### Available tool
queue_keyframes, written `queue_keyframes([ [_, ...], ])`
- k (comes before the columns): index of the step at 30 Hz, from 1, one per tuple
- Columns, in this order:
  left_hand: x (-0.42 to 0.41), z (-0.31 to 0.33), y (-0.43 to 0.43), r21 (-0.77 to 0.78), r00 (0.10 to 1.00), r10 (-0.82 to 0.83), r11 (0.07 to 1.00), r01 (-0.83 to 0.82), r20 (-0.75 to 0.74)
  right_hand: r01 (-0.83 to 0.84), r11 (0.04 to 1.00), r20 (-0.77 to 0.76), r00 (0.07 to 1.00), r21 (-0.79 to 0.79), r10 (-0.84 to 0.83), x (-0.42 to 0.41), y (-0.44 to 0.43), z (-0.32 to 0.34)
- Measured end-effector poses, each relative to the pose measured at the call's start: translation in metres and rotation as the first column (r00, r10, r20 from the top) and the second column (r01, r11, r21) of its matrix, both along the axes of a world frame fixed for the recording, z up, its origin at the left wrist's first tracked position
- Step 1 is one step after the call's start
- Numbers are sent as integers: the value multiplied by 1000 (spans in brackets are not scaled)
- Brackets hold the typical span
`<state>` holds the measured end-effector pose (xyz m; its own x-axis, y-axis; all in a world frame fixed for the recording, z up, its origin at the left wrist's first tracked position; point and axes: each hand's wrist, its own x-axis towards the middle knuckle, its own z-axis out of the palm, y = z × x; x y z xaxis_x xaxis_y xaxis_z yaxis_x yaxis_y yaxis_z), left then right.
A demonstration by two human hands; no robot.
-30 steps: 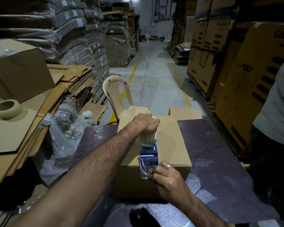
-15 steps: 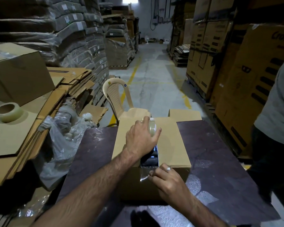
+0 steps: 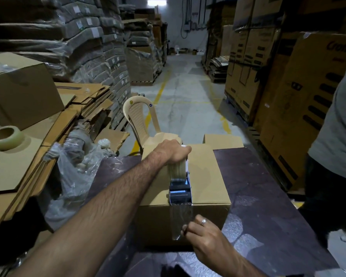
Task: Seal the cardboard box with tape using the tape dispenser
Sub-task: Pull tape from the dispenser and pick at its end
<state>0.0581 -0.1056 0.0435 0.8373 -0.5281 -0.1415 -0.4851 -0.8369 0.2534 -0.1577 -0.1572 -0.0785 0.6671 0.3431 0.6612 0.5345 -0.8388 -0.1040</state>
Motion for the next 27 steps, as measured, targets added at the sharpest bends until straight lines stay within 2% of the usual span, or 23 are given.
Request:
queue_keyframes([
  [4,-2,7,-2,14,996,85,996,-85,-32,79,997,32,996,-10,-79,-2,4,-2],
  [8,-21,14,4,-125,984,172,978,-167,33,135,991,48,990,-17,-134,-9,6,-6],
  [11,-38,2,32,-387,954,145,921,-34,261,144,990,39,989,-2,-144,-13,6,-9],
  [13,-61,-12,61,-564,952,72,818,115,299,159,987,38,986,31,-160,-15,6,-9],
  [14,-75,-20,76,-606,957,30,780,158,288,170,984,38,984,45,-172,-16,7,-8],
  [16,-101,-35,104,-617,963,-31,762,197,269,188,980,42,981,68,-191,-17,9,-8],
  [19,-121,-61,131,-590,955,-38,779,214,296,204,974,28,978,97,-208,-21,13,-9],
  [24,-138,-89,147,-470,943,-122,843,263,309,235,970,-6,972,62,-235,-23,14,-9],
  [27,-147,-97,145,-415,922,-182,851,322,341,247,968,-20,969,43,-246,-25,13,-7],
])
